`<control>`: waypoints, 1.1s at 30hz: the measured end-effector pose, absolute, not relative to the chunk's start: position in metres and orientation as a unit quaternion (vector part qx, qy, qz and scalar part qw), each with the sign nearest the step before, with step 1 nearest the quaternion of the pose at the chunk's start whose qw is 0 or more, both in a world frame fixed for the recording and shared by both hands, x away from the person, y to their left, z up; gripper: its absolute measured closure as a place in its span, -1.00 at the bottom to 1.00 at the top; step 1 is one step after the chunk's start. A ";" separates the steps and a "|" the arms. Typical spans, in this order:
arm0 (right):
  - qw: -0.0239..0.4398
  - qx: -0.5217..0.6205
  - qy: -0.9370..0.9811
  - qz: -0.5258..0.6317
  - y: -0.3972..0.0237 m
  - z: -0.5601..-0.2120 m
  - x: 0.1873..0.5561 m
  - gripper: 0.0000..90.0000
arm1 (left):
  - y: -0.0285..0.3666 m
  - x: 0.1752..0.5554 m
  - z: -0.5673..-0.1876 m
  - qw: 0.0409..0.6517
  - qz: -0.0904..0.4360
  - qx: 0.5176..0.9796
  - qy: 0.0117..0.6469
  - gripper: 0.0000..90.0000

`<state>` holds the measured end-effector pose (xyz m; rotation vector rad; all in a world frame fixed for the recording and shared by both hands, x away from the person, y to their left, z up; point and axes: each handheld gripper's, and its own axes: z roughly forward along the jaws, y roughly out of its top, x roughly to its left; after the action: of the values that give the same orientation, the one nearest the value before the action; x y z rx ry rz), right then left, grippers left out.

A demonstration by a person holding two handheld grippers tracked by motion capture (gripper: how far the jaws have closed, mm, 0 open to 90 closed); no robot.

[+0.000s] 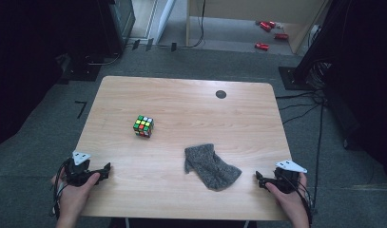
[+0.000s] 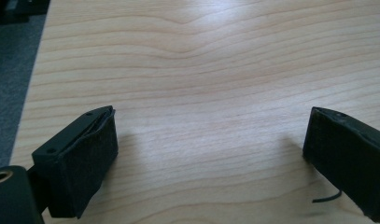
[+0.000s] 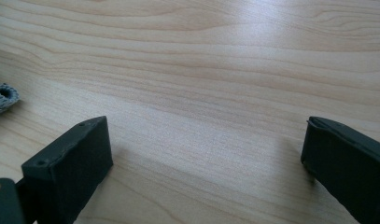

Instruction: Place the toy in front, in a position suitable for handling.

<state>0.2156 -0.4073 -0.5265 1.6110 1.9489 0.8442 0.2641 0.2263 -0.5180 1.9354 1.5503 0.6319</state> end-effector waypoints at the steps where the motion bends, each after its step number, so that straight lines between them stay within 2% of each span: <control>1: 0.236 0.588 0.710 0.308 -0.407 -0.526 0.216 -0.97 | 0.226 0.265 -0.518 0.287 0.236 0.725 0.580 -0.91; 4: 0.237 0.589 0.709 0.307 -0.407 -0.526 0.215 -0.94 | 0.225 0.265 -0.518 0.286 0.238 0.721 0.584 -0.92; 6: 0.261 0.586 0.702 0.311 -0.404 -0.523 0.213 -0.59 | 0.224 0.266 -0.518 0.284 0.239 0.719 0.588 -0.92; 11: 0.260 0.562 0.680 0.392 -0.386 -0.497 0.209 -0.52 | 0.222 0.267 -0.518 0.283 0.240 0.715 0.592 -0.94; 13: 0.268 0.551 0.676 0.408 -0.377 -0.489 0.208 -0.37 | 0.221 0.268 -0.518 0.282 0.241 0.713 0.595 -0.95; 14: 0.268 0.551 0.676 0.408 -0.377 -0.489 0.208 -0.37 | 0.221 0.268 -0.518 0.282 0.241 0.713 0.595 -0.95; 15: 0.274 0.543 0.676 0.417 -0.366 -0.482 0.208 -0.24 | 0.220 0.269 -0.518 0.281 0.242 0.712 0.597 -0.95; 20: 0.252 0.521 0.682 0.448 -0.348 -0.473 0.207 -0.07 | 0.219 0.270 -0.518 0.281 0.242 0.711 0.598 -0.95; 27: 0.255 0.486 0.713 0.436 -0.313 -0.468 0.208 -0.02 | 0.218 0.272 -0.518 0.281 0.243 0.711 0.597 -0.95; 33: 0.233 0.466 0.723 0.454 -0.286 -0.468 0.210 0.00 | 0.216 0.275 -0.518 0.282 0.241 0.713 0.594 -0.95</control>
<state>0.2096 -0.2860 -0.4679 1.2795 1.9862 1.2460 0.2752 0.2157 -0.5183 1.9111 1.5924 0.6467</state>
